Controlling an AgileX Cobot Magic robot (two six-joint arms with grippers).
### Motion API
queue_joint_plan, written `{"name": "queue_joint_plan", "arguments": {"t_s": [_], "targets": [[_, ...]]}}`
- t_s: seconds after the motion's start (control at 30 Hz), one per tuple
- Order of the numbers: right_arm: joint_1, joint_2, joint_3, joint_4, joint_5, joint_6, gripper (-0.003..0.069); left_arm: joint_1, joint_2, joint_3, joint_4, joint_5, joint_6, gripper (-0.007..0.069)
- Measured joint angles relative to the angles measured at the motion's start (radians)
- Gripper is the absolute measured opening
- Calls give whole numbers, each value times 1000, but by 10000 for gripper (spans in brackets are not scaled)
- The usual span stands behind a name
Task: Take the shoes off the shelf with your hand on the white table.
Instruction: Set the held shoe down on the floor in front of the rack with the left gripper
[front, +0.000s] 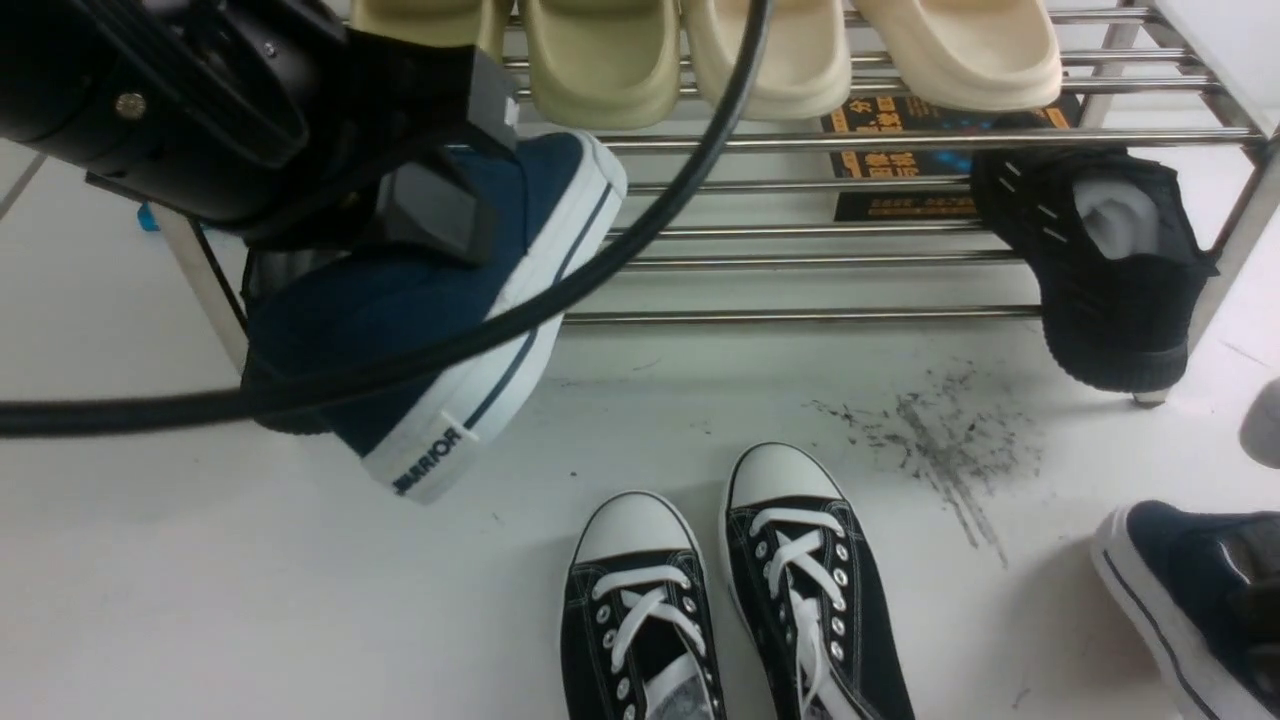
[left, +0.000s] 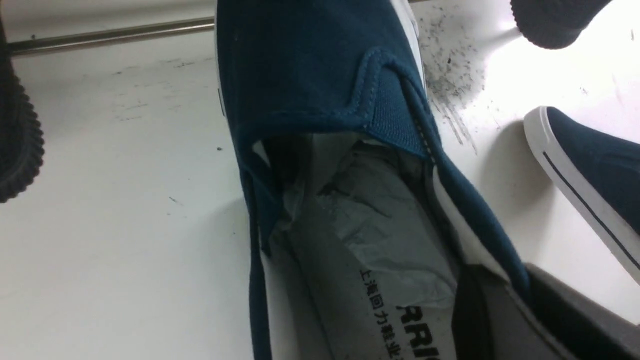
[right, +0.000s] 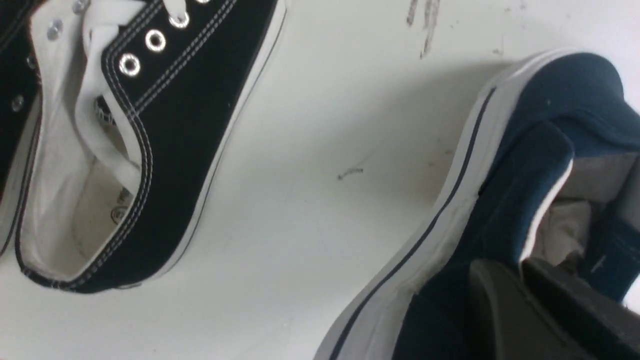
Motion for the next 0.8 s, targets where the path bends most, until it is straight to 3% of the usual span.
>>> {"name": "queue_joint_plan", "arguments": {"t_s": [0.27,0.4,0.63,0.7,0.8], "targets": [[5,51,-52,-39,26,-80,41,0,8,0,-19,-4,9,41],[0,66,-167,-128,125,-129,41,0,8,0,-19,-9,11,41],[-5,68,-255,-158,260,-161,41,-2,25,0,-40,-22,11,41],[-5,68,-255,-150,300,-161,41,-24,46,-2,-53,-23,14,41],[-5,45,-251,-124,323,-158,41,-133,119,-2,-51,-39,15,41]]}}
